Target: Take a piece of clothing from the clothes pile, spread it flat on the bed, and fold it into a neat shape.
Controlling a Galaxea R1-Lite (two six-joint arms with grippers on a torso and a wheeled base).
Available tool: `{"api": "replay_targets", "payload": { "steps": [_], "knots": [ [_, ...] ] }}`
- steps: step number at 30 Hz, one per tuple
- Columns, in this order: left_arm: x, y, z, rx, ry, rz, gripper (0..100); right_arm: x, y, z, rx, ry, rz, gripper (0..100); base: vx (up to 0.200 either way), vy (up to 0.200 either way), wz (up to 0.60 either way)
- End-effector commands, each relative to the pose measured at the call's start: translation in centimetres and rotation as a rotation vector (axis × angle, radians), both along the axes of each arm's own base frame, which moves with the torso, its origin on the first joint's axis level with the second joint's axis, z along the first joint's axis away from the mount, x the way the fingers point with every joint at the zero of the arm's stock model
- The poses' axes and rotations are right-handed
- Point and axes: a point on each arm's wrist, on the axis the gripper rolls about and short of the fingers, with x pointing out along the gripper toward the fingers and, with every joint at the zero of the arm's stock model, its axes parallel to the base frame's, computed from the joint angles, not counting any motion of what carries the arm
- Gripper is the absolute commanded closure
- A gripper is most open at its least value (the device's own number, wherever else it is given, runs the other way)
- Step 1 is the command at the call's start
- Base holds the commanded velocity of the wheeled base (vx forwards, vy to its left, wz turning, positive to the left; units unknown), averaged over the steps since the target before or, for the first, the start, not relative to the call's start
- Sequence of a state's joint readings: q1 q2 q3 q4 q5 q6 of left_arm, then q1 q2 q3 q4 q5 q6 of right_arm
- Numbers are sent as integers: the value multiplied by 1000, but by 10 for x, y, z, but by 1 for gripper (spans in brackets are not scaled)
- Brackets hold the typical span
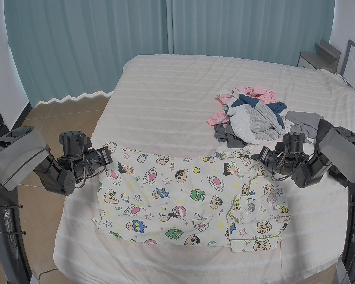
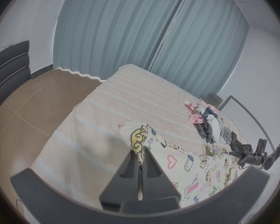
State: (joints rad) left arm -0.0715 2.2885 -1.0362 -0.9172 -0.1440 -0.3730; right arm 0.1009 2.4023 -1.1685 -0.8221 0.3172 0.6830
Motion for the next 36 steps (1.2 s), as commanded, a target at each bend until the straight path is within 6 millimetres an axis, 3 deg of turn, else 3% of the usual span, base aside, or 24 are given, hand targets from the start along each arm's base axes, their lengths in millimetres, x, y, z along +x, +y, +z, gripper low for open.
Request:
{"api": "replay_targets", "payload": {
  "steps": [1, 9, 18, 36],
  "knots": [
    [-10, 1, 12, -1, -10, -1, 100, -19, -6, 8, 11, -18, 13, 100, 0, 0, 0],
    [-20, 4, 8, 1, -14, 0, 100, -40, -7, 12, 15, -41, 40, 100, 0, 0, 0],
    [-35, 6, -3, 2, 17, 0, 100, -79, -6, 3, -6, -49, 98, 100, 0, 0, 0],
    [-96, 10, -28, -3, 95, -85, 100, -139, -11, -25, -134, -36, 182, 100, 0, 0, 0]
  ]
}}
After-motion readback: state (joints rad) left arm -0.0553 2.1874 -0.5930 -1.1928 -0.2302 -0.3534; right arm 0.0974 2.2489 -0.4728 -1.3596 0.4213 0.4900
